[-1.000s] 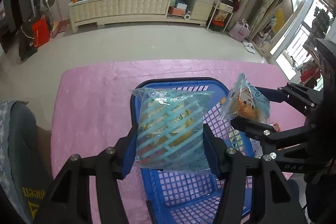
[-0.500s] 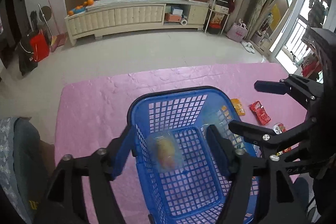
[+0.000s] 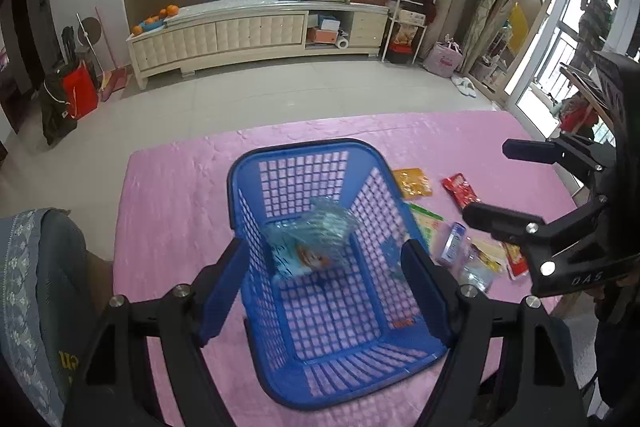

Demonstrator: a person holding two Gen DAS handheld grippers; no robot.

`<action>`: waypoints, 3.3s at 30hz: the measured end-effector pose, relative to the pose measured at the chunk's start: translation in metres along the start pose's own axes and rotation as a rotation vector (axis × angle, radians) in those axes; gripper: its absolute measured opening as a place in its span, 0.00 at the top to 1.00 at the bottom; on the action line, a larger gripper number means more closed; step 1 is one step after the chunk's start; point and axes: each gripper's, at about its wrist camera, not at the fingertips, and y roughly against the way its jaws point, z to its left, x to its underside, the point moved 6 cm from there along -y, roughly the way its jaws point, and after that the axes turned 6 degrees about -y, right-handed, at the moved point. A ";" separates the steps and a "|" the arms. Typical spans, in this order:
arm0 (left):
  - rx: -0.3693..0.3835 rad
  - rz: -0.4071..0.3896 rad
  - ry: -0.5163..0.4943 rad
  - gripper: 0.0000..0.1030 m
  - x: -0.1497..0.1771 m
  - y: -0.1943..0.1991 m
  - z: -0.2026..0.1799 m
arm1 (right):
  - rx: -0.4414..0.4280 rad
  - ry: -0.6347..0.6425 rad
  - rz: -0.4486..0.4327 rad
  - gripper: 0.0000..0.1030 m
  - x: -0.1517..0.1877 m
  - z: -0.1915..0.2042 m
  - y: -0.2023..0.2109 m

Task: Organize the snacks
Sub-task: 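Withdraw both tools from the basket back toward the snack pile, then grasp the red-and-yellow pouch with the right tool while the left tool grasps a clear bag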

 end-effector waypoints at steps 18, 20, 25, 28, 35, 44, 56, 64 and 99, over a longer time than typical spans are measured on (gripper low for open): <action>0.029 -0.074 -0.081 0.20 0.015 0.064 -0.107 | 0.055 -0.064 -0.054 0.06 0.067 -0.036 0.100; 0.045 -0.070 -0.086 0.20 0.017 0.061 -0.119 | 0.067 -0.076 -0.056 0.06 0.074 -0.043 0.105; 0.079 -0.038 -0.095 0.20 0.024 0.041 -0.150 | 0.085 -0.098 -0.049 0.06 0.097 -0.065 0.114; 0.097 -0.018 -0.091 0.20 0.029 0.027 -0.169 | 0.094 -0.119 -0.043 0.06 0.109 -0.081 0.115; 0.125 0.053 -0.071 0.20 0.041 -0.011 -0.204 | 0.119 -0.177 0.007 0.06 0.140 -0.123 0.099; 0.140 0.157 -0.009 0.20 0.056 -0.070 -0.233 | 0.132 -0.219 0.066 0.06 0.169 -0.162 0.065; 0.130 0.272 0.079 0.20 0.074 -0.149 -0.240 | 0.123 -0.258 0.140 0.06 0.194 -0.198 0.006; 0.114 0.328 0.125 0.20 0.074 -0.191 -0.231 | 0.118 -0.281 0.180 0.06 0.195 -0.217 -0.029; 0.122 0.272 0.035 0.50 0.060 -0.184 -0.255 | 0.086 -0.438 0.205 0.06 0.202 -0.251 -0.026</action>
